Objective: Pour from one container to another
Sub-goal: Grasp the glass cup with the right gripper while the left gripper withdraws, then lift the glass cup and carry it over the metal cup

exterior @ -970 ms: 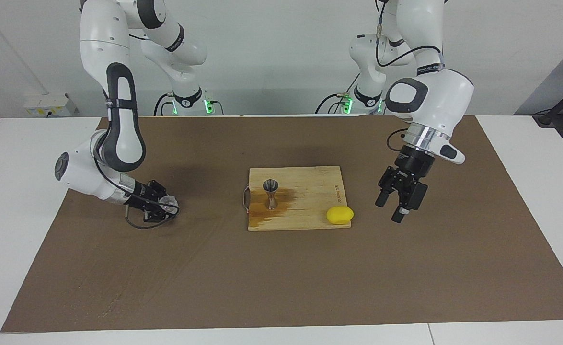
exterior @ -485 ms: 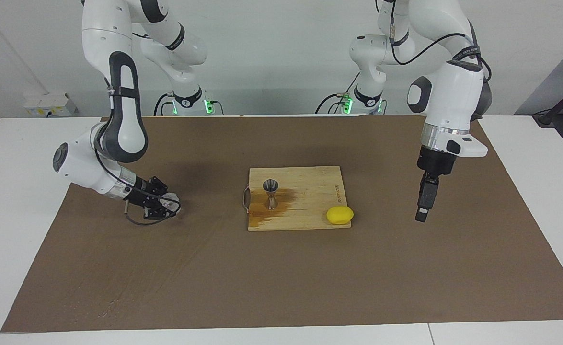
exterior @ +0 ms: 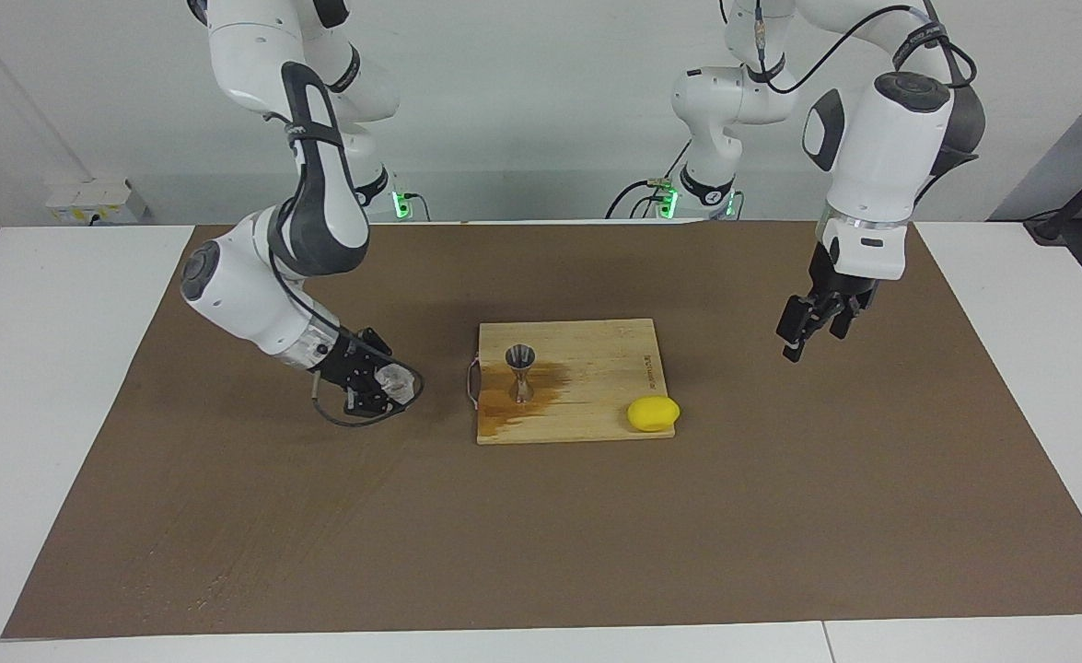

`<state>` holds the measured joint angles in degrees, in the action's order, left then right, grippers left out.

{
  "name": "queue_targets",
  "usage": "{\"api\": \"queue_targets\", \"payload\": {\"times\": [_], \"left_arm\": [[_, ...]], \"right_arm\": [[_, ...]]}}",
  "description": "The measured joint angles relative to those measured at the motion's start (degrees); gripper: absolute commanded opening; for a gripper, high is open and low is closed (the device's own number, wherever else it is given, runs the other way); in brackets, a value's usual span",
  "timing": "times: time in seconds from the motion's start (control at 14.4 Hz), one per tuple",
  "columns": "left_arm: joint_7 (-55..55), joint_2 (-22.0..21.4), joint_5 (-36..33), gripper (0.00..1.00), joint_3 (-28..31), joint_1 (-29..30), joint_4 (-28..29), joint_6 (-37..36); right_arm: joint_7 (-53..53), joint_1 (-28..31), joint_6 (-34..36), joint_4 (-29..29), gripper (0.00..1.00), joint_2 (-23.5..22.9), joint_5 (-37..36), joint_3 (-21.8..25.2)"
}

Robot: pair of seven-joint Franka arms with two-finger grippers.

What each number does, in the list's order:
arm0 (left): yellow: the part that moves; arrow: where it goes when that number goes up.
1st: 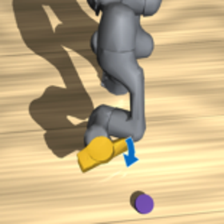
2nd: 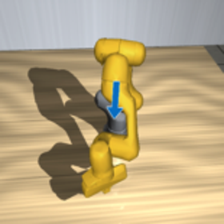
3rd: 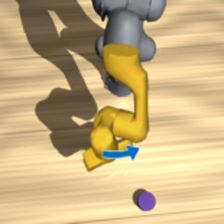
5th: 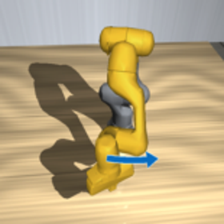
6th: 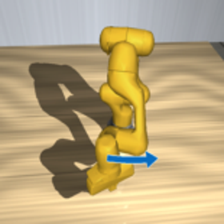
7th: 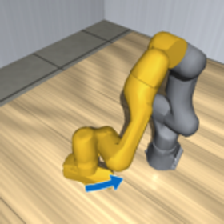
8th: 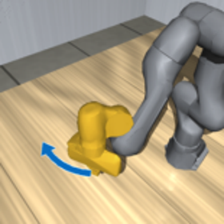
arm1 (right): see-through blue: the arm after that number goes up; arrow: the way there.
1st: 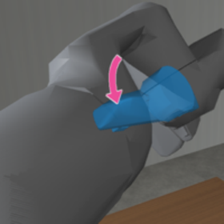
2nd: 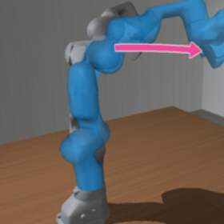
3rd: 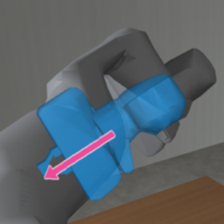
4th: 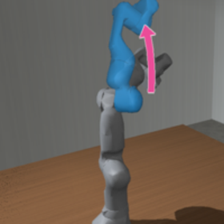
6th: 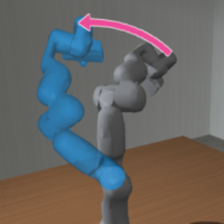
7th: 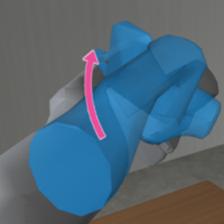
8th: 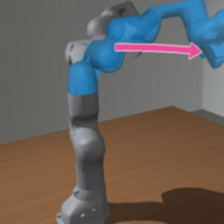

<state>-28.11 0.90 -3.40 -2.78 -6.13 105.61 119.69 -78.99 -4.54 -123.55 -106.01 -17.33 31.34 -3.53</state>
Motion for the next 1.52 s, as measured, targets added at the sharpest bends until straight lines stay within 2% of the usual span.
{"api": "queue_targets", "payload": {"times": [0.28, 0.49, 0.9, 1.18, 1.52], "left_arm": [[17.65, -2.49, 0.00, 1.00, 0.36, 1.95, -0.30, -9.12], [25.81, -4.08, 0.02, 1.00, 0.88, 3.26, -0.65, -16.04], [27.78, -5.20, 3.18, 1.00, -1.54, 8.58, -8.46, -28.88], [27.80, -5.19, 3.50, 1.00, -2.63, 8.88, -8.50, -30.13], [27.80, -5.20, 3.62, 1.00, -3.05, 8.85, -8.45, -30.12]], "right_arm": [[-10.96, -5.42, -1.05, 3.15, 0.00, -0.20, -7.61, -0.04], [-15.41, -7.78, -1.05, 5.12, 0.00, -0.77, -11.77, -0.01], [-22.96, -12.49, -0.26, 7.88, 0.00, -1.68, -21.58, -0.01], [-27.02, -15.58, 1.12, 10.96, 0.00, -2.39, -27.30, -0.01], [-27.86, -19.04, 1.21, 11.55, 0.00, -2.77, -35.62, -0.01]]}}
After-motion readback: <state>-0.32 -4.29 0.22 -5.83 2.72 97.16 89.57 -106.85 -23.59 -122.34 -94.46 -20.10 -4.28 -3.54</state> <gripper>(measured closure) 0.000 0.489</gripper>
